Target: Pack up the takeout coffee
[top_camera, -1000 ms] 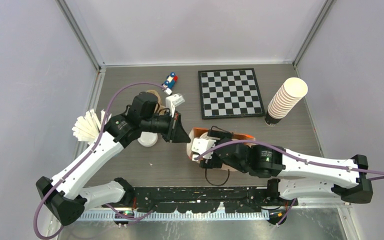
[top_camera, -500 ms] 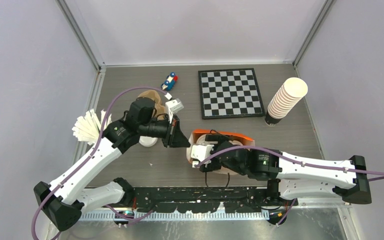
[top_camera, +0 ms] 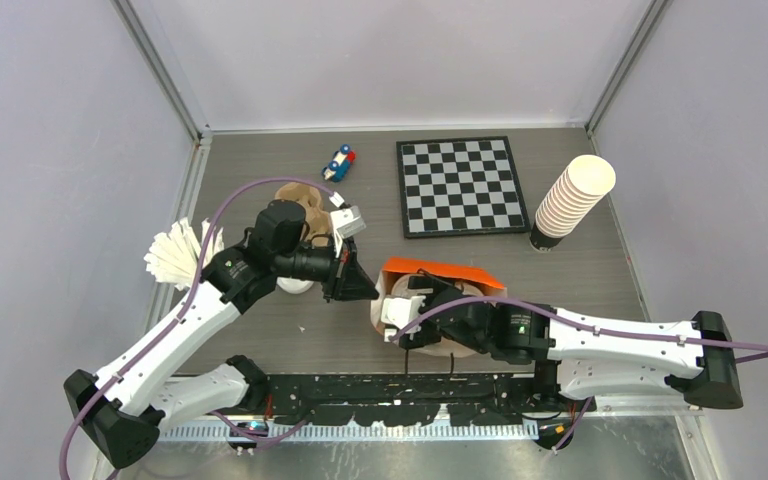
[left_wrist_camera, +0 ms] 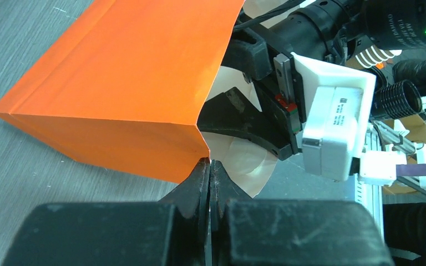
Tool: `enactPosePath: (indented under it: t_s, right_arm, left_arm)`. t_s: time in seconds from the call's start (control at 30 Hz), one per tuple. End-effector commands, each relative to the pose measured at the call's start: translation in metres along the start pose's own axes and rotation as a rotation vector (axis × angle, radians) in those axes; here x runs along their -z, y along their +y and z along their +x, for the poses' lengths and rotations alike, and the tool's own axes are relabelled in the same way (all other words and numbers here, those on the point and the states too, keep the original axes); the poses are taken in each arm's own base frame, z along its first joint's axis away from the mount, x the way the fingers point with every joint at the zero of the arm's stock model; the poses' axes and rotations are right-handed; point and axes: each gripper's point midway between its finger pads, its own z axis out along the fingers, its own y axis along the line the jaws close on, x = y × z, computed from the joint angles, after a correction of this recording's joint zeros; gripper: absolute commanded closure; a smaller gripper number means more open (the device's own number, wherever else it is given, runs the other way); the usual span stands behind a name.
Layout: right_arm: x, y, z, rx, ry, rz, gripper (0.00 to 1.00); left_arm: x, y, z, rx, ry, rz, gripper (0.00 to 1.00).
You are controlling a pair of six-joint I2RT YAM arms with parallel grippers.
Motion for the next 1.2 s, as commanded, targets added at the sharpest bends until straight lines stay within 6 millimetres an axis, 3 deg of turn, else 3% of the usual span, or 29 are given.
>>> enactPosePath:
  t_s: [0.0, 0.3, 0.73, 1.17]
  right_arm:
    - [-0.003, -0.004, -0.006, -0.012, -0.044, 0.023, 0.22]
    - [-0.012, 0.000, -0.003, -0.008, -0.056, 0.012, 0.22]
    - [-0.024, -0.006, 0.017, 0.000, -0.010, 0.006, 0.22]
    - [-0.029, 0.006, 0.037, 0.034, 0.046, -0.042, 0.22]
  left_arm:
    - [0.003, -0.006, -0.007, -0.082, -0.018, 0.030, 1.00]
    - [0.004, -0.004, -0.003, -0.102, -0.003, 0.025, 1.00]
    - [0.006, -0.003, -0.001, -0.085, 0.025, 0.016, 1.00]
    - [0.002, 0.002, -0.006, -0.008, 0.025, -0.016, 1.00]
